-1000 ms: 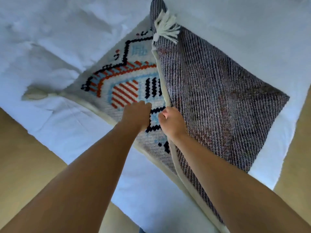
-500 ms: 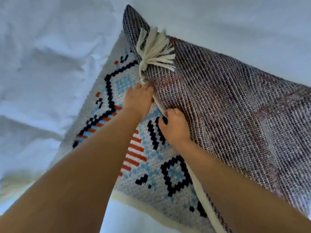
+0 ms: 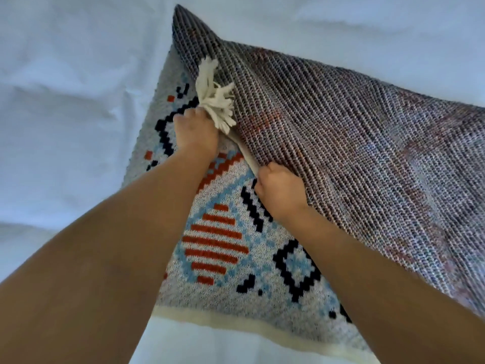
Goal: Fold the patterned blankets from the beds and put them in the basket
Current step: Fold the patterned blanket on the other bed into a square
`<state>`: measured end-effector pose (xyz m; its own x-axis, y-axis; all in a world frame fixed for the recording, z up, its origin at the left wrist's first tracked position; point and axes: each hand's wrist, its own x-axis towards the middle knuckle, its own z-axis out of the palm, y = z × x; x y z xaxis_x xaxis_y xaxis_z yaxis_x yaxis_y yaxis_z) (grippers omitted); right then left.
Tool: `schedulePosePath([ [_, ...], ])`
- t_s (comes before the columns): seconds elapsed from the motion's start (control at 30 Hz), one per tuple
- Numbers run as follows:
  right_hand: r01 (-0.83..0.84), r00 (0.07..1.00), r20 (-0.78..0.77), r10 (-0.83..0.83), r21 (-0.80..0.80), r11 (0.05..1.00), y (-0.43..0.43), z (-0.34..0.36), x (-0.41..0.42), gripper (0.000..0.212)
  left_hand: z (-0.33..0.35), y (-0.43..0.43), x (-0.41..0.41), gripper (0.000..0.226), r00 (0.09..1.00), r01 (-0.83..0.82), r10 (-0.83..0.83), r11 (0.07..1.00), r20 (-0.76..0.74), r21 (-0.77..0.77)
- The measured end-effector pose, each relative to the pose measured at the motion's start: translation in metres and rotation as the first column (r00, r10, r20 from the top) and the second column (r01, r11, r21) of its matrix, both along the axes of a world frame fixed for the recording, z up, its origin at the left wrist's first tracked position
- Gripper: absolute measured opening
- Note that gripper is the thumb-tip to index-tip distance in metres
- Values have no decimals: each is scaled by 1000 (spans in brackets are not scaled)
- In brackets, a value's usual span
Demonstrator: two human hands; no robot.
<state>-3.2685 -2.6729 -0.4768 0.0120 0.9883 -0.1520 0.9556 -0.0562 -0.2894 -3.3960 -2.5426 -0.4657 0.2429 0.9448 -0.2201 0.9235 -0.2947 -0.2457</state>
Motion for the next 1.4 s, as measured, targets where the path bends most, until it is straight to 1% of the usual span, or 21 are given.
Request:
schedulePosePath([
  [0.07,-33,999,-24,33,2,999,-9,6,-8,18,3,-8,-15,34,999,49,-49,999,-7,17],
  [0.13,-56,998,-21,56,9,998,-16,11,-19,18,5,-17,-28,37,992,127,-127,992,3,17],
  [0.23,-11,1000,-8,11,3,1000,-20,15,-28,19,8,-26,-34,48,960,281,-281,960,0,6],
  [0.3,16,1000,5,-16,-2,1000,-21,15,-29,19,9,-23,-32,48,951,301,-301,954,69,9],
  [0.37,28,1000,13,-28,2,1000,-21,13,-29,19,7,-18,-27,51,946,303,-300,953,119,-1],
  [0.43,30,999,11,-30,2,1000,-20,11,-30,19,6,-12,-21,60,953,285,-280,958,113,-27],
  [0.5,34,999,-2,-34,-6,999,-20,9,-30,19,5,-6,-15,64,970,238,-235,970,55,-50],
  [0.57,33,999,-17,-33,-12,999,-20,7,-29,19,3,3,-12,65,982,180,-183,982,-39,-58],
  [0.67,23,999,-35,-23,-6,1000,-18,3,-29,18,-1,12,-11,53,976,160,-166,986,-143,-51],
  [0.73,23,999,-33,-23,-4,1000,-17,0,-29,18,-5,10,-12,44,970,177,-180,984,-162,-32],
  [0.83,40,999,-19,-41,-10,999,-16,-3,-30,19,-9,5,-15,43,974,162,-162,987,-157,-11],
  [0.97,42,999,-3,-42,-17,999,-15,-6,-31,19,-13,8,-21,45,991,13,-10,1000,-132,23],
  [1.1,64,998,10,-64,-28,998,-12,-10,-32,19,-18,4,-21,37,998,57,-54,997,-43,49],
  [1.27,127,990,61,-125,-32,991,-9,-11,-36,21,-19,-6,-28,33,995,100,-102,993,21,64],
  [1.4,139,987,79,-137,-14,990,-4,-8,-38,10,-16,-15,-36,32,993,94,-97,995,63,41],
])
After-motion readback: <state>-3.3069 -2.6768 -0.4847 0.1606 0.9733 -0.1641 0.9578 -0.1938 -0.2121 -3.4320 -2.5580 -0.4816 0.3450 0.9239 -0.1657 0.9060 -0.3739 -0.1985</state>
